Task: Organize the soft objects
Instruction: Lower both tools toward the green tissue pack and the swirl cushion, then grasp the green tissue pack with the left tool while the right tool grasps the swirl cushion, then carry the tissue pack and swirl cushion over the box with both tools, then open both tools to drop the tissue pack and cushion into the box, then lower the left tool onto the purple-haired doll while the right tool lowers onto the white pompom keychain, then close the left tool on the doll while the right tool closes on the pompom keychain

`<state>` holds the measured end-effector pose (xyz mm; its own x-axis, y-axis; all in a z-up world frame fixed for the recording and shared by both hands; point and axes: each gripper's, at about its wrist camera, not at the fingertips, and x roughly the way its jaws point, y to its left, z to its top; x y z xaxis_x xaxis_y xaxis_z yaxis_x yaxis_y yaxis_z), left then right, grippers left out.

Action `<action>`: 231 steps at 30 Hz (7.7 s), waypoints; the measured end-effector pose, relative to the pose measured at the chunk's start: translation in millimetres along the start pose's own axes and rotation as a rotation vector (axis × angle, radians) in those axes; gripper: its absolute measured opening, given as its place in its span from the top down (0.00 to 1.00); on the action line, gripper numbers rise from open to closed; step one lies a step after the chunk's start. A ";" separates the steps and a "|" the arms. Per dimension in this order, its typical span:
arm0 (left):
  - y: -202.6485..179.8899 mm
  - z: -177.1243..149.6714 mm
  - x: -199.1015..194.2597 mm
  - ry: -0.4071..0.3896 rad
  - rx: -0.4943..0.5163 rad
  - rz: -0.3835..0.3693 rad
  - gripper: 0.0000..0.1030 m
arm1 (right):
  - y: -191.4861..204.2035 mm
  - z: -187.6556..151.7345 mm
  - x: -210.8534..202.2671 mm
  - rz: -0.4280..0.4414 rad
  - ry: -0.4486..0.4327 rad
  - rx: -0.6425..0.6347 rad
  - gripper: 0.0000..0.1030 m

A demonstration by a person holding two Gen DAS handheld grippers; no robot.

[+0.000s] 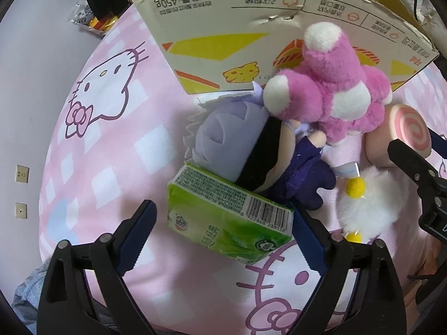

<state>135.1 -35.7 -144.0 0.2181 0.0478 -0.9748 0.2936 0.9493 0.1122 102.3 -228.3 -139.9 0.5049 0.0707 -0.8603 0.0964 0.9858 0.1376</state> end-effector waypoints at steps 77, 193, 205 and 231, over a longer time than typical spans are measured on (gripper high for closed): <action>19.7 49.4 -172.1 -0.968 -0.067 -0.018 0.23 | 21.8 83.3 -123.3 0.062 -0.673 -0.102 0.57; 11.0 4.5 -64.1 -0.265 -0.040 -0.049 0.10 | 51.6 -7.7 -50.4 0.058 -0.084 -0.138 0.07; 10.1 10.2 -34.0 -0.147 -0.048 -0.078 0.10 | 60.2 -18.9 -20.1 0.076 0.053 -0.161 0.07; -1.9 36.6 4.0 -0.099 -0.010 -0.128 0.10 | 76.8 -30.9 15.4 0.133 0.173 -0.184 0.52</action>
<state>169.4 -48.7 -141.0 0.2706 -0.1042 -0.9570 0.3159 0.9487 -0.0140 90.9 -146.7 -157.8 0.3470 0.2108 -0.9139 -0.1259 0.9761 0.1774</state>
